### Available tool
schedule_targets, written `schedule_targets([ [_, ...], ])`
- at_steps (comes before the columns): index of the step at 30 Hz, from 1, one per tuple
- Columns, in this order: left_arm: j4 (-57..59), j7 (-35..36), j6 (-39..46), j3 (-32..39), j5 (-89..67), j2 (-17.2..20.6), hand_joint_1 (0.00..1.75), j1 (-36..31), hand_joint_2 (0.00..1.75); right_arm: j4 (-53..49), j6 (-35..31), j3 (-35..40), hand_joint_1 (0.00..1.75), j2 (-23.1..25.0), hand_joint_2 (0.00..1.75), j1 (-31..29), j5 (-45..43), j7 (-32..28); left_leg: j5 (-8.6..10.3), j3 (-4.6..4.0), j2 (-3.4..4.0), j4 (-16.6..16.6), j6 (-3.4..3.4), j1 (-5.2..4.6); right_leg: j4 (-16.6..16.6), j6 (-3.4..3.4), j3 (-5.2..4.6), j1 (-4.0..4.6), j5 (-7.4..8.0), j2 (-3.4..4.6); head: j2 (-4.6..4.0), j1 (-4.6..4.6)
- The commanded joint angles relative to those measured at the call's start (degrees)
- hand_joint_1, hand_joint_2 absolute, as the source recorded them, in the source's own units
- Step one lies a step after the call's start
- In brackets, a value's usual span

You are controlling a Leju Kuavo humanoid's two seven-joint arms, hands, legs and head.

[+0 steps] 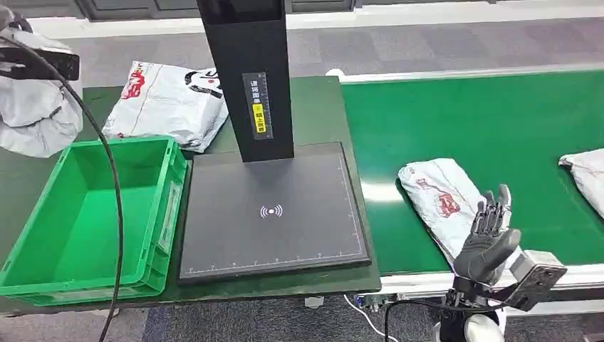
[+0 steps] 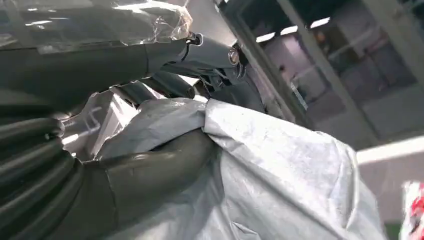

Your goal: Moved the parcel from conveyor to table for the left to box.

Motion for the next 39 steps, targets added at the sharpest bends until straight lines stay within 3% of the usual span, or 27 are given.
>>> schedule_targets([
  [1, 4.9, -3.9, -0.6, -6.1, -0.3, 2.8, 1.75, 3.4, 1.75, 2.6, 1.0, -2.4, 0.00, 0.5, 0.00, -2.1, 0.4, 0.6, 0.05, 0.20, 0.02, -0.2, 0.09, -0.01, -0.2, 0.05, 0.20, 0.00, 0.07, 0.05, 0.00, 0.02],
  [7, 4.8, -3.9, -0.4, -6.1, -0.3, 2.8, 1.75, 3.6, 1.75, 2.6, 1.0, -2.5, 0.00, 0.5, 0.00, -2.1, 0.4, 0.7, 0.03, -0.04, -0.11, 0.0, 0.06, 0.02, -0.1, 0.02, 0.01, 0.01, 0.04, -0.03, 0.00, 0.00],
  [12, -2.3, -8.7, -5.1, -5.4, 6.5, 5.7, 1.75, 8.1, 1.75, 2.2, 1.8, -3.1, 0.00, -0.2, 0.00, -1.3, 0.3, 0.6, 0.03, 0.06, -0.08, -0.1, 0.08, 0.01, -0.2, 0.04, 0.09, 0.02, 0.05, 0.01, 0.00, 0.00],
  [13, -2.5, -8.7, -5.0, -5.6, 6.5, 5.4, 0.00, 8.3, 1.75, 2.2, 1.8, -3.2, 0.00, -0.2, 0.00, -1.1, 0.3, 0.6, 0.05, 0.12, -0.13, -0.2, 0.09, 0.01, -0.2, 0.05, 0.17, 0.01, 0.06, -0.04, 0.00, 0.00],
  [39, -6.7, -5.2, -4.2, -3.9, 12.9, 3.6, 0.00, 6.1, 1.75, -2.8, 3.2, -5.8, 0.00, 1.4, 0.00, 3.0, 0.2, 0.8, 0.04, -0.14, -0.32, 0.1, 0.04, 0.07, 0.0, 0.02, -0.05, 0.08, -0.01, -0.24, 0.00, 0.00],
])
